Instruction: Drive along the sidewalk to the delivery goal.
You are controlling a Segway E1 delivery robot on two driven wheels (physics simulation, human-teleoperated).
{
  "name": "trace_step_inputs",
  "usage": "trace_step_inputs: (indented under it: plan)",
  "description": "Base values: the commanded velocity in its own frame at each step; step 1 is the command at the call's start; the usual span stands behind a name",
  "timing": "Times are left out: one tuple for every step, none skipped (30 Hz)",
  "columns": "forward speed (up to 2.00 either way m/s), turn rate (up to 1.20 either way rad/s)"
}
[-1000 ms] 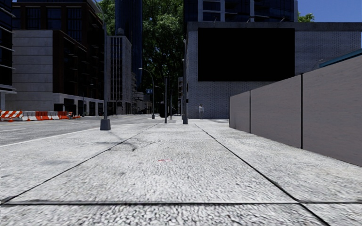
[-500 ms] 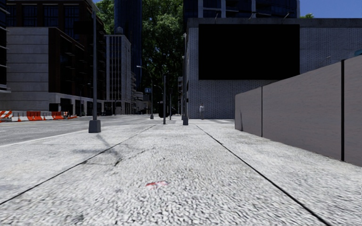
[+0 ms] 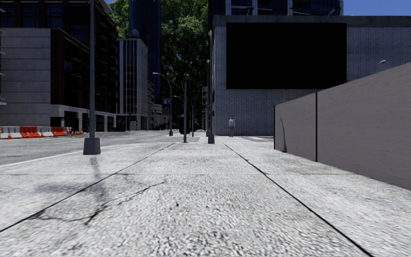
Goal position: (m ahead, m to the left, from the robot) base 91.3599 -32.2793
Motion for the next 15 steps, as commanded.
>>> trace_step_inputs:
  plan:
    - [2.00, 0.00]
    - [2.00, 0.00]
    - [2.00, 0.00]
    - [2.00, 0.00]
    - [2.00, 0.00]
    - [2.00, 0.00]
    - [2.00, 0.00]
    - [2.00, 0.00]
    - [2.00, 0.00]
    - [2.00, 0.00]
    - [2.00, 0.00]
    - [2.00, 0.00]
    - [2.00, 0.00]
    - [2.00, 0.00]
    - [2.00, 0.00]
